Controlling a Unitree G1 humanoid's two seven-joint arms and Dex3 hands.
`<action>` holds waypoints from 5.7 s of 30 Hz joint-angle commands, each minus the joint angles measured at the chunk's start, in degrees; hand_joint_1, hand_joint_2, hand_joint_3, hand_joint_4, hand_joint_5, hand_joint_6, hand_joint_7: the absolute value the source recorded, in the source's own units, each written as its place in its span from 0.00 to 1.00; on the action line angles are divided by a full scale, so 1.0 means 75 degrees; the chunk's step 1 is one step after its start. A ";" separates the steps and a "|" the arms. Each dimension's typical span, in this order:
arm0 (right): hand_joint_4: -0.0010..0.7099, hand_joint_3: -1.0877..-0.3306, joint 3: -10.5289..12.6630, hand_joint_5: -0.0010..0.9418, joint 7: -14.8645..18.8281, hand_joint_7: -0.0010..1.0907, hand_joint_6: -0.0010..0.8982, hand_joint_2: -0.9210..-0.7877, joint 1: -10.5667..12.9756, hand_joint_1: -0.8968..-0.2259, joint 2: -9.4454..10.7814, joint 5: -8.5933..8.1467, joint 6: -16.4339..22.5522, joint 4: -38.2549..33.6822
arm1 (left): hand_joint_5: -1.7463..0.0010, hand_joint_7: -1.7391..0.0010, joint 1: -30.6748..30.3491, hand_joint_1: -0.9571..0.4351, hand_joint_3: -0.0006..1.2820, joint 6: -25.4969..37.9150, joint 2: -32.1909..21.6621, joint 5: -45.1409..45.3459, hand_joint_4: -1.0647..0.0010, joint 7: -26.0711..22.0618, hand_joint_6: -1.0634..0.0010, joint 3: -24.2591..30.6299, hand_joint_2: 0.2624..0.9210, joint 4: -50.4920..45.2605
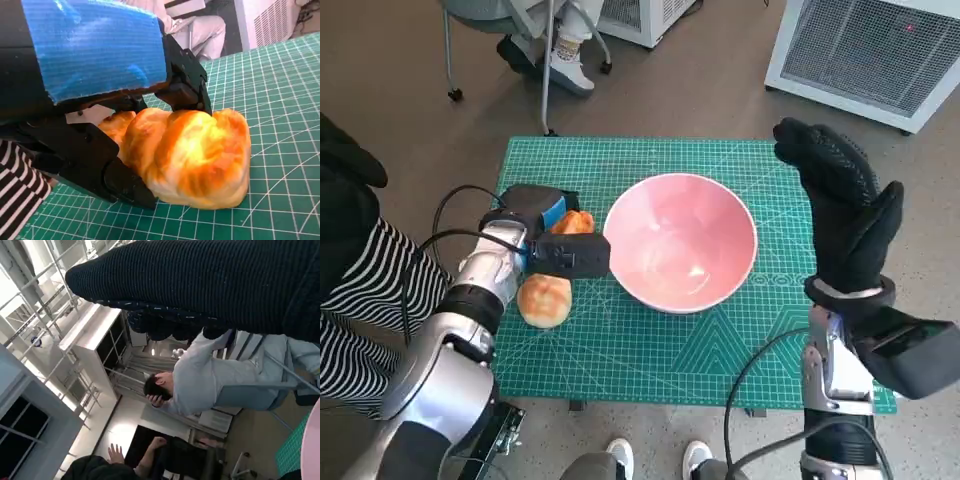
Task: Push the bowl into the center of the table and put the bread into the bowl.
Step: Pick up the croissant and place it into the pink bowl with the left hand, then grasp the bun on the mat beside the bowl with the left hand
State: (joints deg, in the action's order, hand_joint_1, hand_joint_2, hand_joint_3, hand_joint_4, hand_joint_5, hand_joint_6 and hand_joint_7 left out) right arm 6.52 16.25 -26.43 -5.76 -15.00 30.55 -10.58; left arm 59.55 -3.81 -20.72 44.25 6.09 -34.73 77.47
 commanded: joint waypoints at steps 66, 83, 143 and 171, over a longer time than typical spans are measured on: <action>0.24 0.52 0.0001 0.00 -0.0106 0.34 0.15 0.00 0.0509 0.29 0.0071 0.0022 -0.0303 0.0421 | 0.82 0.78 -0.1037 0.67 0.03 -0.1464 0.0356 -0.1691 0.65 -0.3467 0.63 0.1225 0.85 -0.5839; 0.22 0.52 -0.0038 0.00 -0.0122 0.34 0.13 0.00 0.0545 0.29 0.0039 0.0130 -0.0233 0.0445 | 1.00 0.99 -0.1362 0.54 0.00 -0.1057 -0.0487 -0.2491 0.98 -0.5191 0.80 0.1990 0.70 -0.7452; 0.22 0.48 -0.0013 0.00 0.0039 0.36 0.14 0.00 0.0651 0.31 -0.0070 -0.0086 -0.0549 0.0700 | 0.99 0.99 -0.4552 0.61 0.00 -0.0497 -0.3641 -0.4388 0.94 -0.8024 0.74 0.3176 0.67 -0.9459; 0.22 0.47 0.0008 0.00 0.0114 0.36 0.13 0.00 0.0805 0.28 -0.0080 -0.0225 -0.0912 0.0980 | 0.37 0.44 -0.4482 0.76 0.05 -0.1452 -0.2760 -0.1623 0.32 -0.4750 0.46 0.2055 0.99 -0.7608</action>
State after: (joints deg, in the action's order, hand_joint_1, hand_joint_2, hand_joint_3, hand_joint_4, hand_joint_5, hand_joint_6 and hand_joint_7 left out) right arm 6.46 16.79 -21.54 -6.38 -16.11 24.69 -3.22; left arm 25.77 -13.55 -42.03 30.68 -30.61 -18.20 18.32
